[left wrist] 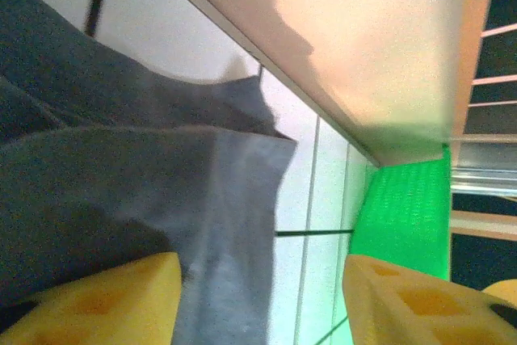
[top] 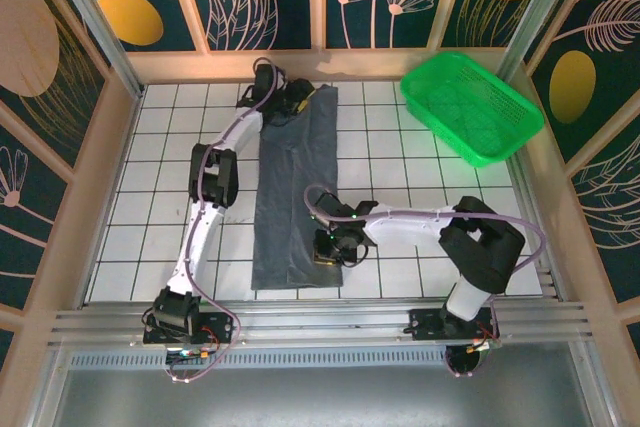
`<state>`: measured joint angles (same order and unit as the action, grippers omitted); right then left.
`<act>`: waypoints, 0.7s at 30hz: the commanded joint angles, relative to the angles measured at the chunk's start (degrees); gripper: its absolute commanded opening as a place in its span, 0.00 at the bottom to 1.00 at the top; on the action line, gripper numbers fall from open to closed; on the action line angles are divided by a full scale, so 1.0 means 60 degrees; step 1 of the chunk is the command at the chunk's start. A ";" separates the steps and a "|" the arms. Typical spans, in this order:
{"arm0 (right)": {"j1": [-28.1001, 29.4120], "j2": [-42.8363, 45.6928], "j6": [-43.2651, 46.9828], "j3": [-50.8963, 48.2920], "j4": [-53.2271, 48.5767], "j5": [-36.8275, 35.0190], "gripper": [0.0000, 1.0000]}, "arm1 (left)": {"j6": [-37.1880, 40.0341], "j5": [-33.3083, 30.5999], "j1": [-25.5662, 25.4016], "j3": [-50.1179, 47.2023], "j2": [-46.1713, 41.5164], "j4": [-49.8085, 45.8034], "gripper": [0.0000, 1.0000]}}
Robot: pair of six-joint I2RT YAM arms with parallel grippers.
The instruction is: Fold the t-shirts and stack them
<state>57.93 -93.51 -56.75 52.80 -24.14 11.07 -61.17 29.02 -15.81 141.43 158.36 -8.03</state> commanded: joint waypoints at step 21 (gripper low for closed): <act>0.0773 -0.0372 0.1614 -0.0524 -0.1059 0.0933 0.40 | 0.2083 -0.0726 -0.0944 -1.8618 -1.5831 -0.5539 0.60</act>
<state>61.93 -92.36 -48.23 49.15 -34.33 15.25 -50.37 19.81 -20.78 31.75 69.43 -34.98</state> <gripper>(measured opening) 0.410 0.590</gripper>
